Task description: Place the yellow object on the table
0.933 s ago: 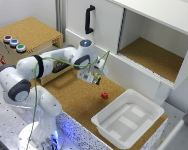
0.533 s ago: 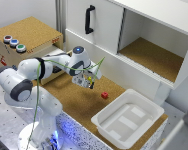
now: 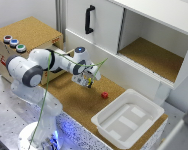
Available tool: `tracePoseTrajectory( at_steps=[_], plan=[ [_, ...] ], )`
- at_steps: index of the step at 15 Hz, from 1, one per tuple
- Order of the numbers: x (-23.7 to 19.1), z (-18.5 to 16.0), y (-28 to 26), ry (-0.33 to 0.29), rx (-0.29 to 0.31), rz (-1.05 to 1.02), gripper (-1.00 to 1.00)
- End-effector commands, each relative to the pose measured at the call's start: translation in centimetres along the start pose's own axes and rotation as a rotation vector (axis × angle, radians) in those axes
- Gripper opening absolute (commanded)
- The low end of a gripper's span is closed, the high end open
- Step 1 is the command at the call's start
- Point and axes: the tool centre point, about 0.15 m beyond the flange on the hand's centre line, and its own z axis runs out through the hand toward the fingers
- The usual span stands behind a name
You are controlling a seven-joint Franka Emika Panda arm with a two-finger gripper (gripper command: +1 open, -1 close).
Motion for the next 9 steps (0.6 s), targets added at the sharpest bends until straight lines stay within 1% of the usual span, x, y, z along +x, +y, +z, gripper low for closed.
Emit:
tracePoseTrajectory(
  at_steps=[1, 2, 3, 4, 5, 6, 7, 8, 9],
  plan=[
    [1.3, 2.6, -0.6, -0.022, -0.005, 0.040, -1.00],
    [1.0, 2.6, -0.9, -0.008, -0.008, 0.035, -1.00],
    [0.9, 1.9, -1.0, 0.018, -0.027, 0.026, -1.00],
    [1.0, 0.4, -1.1, 0.050, -0.036, 0.021, 1.00],
    [1.2, -1.1, -0.9, 0.062, -0.011, 0.032, 1.00],
    [1.4, -2.8, -0.8, 0.090, -0.006, 0.037, 1.00],
    [1.5, -4.4, -0.8, 0.102, 0.018, 0.036, 1.00],
    [1.7, -5.5, -0.9, 0.123, 0.022, 0.041, 1.00],
    [2.0, -7.0, -1.3, 0.121, 0.033, 0.047, 1.00]
  ],
)
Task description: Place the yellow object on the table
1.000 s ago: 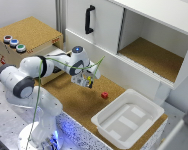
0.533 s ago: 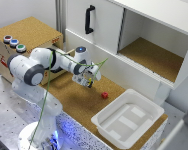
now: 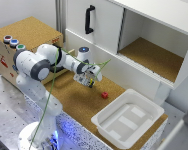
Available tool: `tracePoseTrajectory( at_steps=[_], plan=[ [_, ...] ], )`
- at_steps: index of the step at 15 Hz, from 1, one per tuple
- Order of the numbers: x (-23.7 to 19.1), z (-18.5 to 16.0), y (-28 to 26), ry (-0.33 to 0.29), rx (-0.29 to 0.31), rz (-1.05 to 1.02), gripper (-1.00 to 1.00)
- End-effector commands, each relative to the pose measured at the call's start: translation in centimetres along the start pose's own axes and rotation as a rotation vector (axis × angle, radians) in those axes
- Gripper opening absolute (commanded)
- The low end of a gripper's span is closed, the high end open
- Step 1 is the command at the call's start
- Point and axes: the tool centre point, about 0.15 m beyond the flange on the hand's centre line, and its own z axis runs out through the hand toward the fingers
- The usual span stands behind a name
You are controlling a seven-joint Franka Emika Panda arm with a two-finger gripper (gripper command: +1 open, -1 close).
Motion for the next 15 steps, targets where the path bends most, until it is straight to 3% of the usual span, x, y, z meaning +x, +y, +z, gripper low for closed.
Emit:
tracePoseTrajectory(
  at_steps=[1, 7, 15],
  plan=[
    [0.7, -7.6, -1.3, 0.054, 0.036, 0.040, 1.00],
    [2.8, -15.7, -3.9, 0.031, 0.021, 0.133, 1.00],
    [3.0, -16.1, -4.1, 0.021, 0.015, 0.133, 1.00]
  ],
)
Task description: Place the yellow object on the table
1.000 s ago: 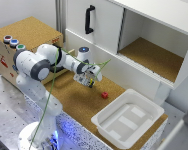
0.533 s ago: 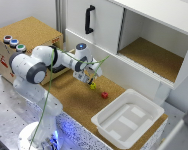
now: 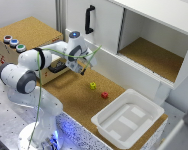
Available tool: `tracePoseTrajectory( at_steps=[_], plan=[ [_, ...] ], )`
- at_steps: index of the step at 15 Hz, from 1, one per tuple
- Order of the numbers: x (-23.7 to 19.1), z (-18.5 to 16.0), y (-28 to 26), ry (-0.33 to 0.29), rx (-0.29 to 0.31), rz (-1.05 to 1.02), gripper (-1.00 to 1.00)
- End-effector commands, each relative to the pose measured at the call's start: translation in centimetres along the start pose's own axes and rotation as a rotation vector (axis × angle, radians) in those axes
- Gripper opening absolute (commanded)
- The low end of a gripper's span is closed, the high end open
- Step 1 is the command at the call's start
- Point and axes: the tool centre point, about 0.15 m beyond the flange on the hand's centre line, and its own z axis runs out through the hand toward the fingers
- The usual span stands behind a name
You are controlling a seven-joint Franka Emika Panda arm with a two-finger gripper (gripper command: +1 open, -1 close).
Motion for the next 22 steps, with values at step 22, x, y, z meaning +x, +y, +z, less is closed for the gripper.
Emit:
tracePoseTrajectory(
  at_steps=[22],
  plan=[
    [-0.5, -9.9, -8.3, 0.021, 0.025, 0.032, 1.00]
  ],
)
